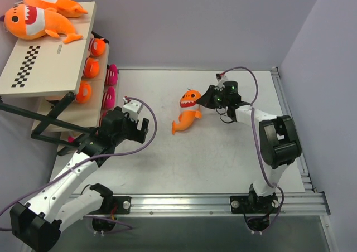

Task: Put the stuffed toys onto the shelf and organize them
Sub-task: Grab a stuffed toy with the right arm

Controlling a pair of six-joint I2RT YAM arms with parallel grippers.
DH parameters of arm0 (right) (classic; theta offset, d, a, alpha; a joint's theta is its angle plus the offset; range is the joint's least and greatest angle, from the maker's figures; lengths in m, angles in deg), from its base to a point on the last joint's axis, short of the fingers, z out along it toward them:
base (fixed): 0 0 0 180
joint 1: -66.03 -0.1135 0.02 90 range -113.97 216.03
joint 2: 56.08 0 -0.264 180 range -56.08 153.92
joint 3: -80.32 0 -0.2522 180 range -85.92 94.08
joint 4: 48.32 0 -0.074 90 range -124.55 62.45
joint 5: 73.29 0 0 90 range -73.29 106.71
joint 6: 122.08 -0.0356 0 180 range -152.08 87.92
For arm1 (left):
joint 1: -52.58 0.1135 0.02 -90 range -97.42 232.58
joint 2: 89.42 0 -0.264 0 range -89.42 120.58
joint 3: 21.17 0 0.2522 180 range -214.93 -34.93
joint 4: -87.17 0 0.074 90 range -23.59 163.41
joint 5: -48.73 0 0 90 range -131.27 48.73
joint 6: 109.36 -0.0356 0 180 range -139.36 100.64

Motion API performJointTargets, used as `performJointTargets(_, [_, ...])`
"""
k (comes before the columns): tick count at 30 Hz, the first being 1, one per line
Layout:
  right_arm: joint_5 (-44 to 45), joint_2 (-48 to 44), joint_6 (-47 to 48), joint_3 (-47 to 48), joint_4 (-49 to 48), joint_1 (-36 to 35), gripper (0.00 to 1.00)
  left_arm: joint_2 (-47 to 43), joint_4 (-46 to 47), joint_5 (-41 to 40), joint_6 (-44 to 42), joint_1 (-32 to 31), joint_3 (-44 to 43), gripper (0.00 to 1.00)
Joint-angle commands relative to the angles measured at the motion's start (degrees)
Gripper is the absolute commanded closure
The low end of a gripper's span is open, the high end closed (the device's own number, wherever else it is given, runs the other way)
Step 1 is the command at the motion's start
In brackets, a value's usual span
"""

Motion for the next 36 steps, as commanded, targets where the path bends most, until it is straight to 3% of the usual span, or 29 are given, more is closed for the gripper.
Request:
performJointTargets(1, [-3.3, -5.2, 7.9, -4.3, 11.3, 0.3, 1.0, -0.4, 3.0, 1.6, -0.3, 0.3, -0.1, 0.06])
performJointTargets(4, [-1.6, -8.7, 7.8, -9.1, 11.5, 0.9, 1.0, 0.1, 2.8, 1.7, -0.2, 0.3, -0.1, 0.06])
performJointTargets(6, [-0.9, -9.8, 7.3, -11.8, 10.8, 1.2, 0.94, 0.2, 2.9, 2.0, -0.2, 0.3, -0.2, 0.06])
performJointTargets(10, [-0.1, -10.1, 5.2, -13.0, 9.8, 1.5, 0.61, 0.7, 2.9, 2.4, -0.1, 0.3, -0.2, 0.06])
performJointTargets(15, [1.2, -13.4, -1.6, -14.8, 4.3, 1.5, 0.31, 1.2, 2.5, 1.7, -0.1, 0.3, -0.3, 0.06])
performJointTargets(23, [1.2, -17.9, -6.3, -15.0, -0.8, 1.4, 0.16, 1.3, 2.4, 1.9, -0.1, 0.3, -0.4, 0.06])
performJointTargets(30, [3.6, -13.5, -7.3, -14.9, -3.7, -0.2, 0.08, 1.3, 2.3, 2.1, -0.2, 0.3, -0.4, 0.06])
performJointTargets(36, [2.6, -7.3, -8.6, -14.5, -8.6, -1.5, 0.07, 1.1, 2.4, 2.6, -0.4, 0.3, -0.3, 0.06])
